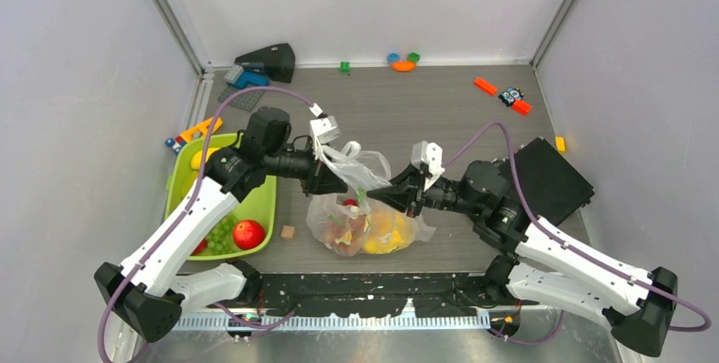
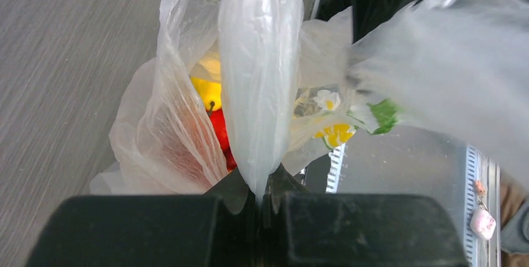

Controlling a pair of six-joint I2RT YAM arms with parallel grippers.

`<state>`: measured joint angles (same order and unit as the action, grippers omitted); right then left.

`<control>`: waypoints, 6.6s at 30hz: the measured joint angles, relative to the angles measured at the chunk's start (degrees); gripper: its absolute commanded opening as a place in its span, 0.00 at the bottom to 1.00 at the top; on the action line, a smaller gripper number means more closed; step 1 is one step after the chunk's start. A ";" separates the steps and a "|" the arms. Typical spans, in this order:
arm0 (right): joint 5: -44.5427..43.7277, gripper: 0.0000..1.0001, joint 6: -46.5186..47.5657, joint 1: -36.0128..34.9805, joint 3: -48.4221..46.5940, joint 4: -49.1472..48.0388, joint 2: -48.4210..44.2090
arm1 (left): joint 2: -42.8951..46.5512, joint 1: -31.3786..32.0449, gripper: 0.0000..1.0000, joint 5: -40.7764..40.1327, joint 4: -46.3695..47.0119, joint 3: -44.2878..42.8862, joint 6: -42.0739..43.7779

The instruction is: Place the fake fruits into the plastic bag and tie a complex knot

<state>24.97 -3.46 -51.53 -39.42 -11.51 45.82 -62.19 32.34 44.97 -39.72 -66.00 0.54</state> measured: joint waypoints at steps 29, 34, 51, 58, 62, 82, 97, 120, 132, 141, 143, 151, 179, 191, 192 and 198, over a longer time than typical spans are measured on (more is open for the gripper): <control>13.97 0.05 -8.50 6.38 1.09 -3.10 4.83 | 5.07 0.07 0.80 6.01 -1.05 0.26 3.41; 13.99 0.05 -8.48 6.60 1.09 -3.08 5.22 | 6.51 0.07 0.85 6.03 -1.29 0.26 4.28; 11.43 0.05 -3.06 6.64 1.05 4.17 6.67 | 6.75 0.07 0.96 3.76 3.08 0.26 -1.86; 9.99 0.05 -1.51 6.64 0.55 6.23 6.38 | 5.99 0.07 0.99 0.85 6.40 0.24 -6.45; 9.62 0.05 -0.96 6.64 0.50 7.04 5.79 | 4.66 0.07 0.99 -0.92 7.72 0.22 -7.80; 5.27 0.05 2.93 6.64 0.52 10.93 1.55 | -6.12 2.43 0.65 -1.57 8.20 -5.99 -7.41; 3.69 0.05 3.85 6.64 0.55 12.04 0.76 | -8.22 2.60 0.10 2.67 9.75 -6.25 -8.15; -0.55 0.71 -7.04 13.51 -10.43 18.67 1.09 | -2.05 2.71 0.00 1.31 12.68 -0.70 -5.81; 5.27 0.58 -17.20 14.53 -12.52 16.09 8.87 | -1.36 2.71 0.00 1.05 13.18 -0.15 -5.79; 7.10 0.35 -20.63 14.51 -12.39 10.91 9.84 | -1.29 2.71 0.00 1.05 13.33 -0.02 -5.79; 7.08 0.34 -20.74 14.45 -12.39 10.73 10.14 | -1.27 2.71 0.00 1.05 13.35 0.02 -5.79; 5.14 0.40 -20.20 13.60 -12.39 10.91 10.49 | -1.25 2.78 0.00 1.05 13.35 0.26 -5.79; -5.88 0.05 -17.81 6.60 -13.03 12.52 10.95 | -0.76 2.86 0.44 -1.51 13.35 0.46 -4.90; -11.96 0.05 -19.04 2.38 -15.47 12.85 11.06 | -0.76 3.45 0.46 -1.95 13.33 0.48 -4.81; -12.07 0.05 -19.23 2.25 -15.47 12.87 11.08 | -0.76 3.56 0.46 -1.97 13.35 0.48 -4.81; -12.26 0.05 -20.00 1.55 -15.52 12.44 11.56 | -0.76 3.96 0.40 -1.97 13.46 0.81 -5.07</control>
<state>12.71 -23.46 -49.98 -54.94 0.93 57.39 -62.96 36.29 43.00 -26.26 -65.19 -4.54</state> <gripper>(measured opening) 0.072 0.452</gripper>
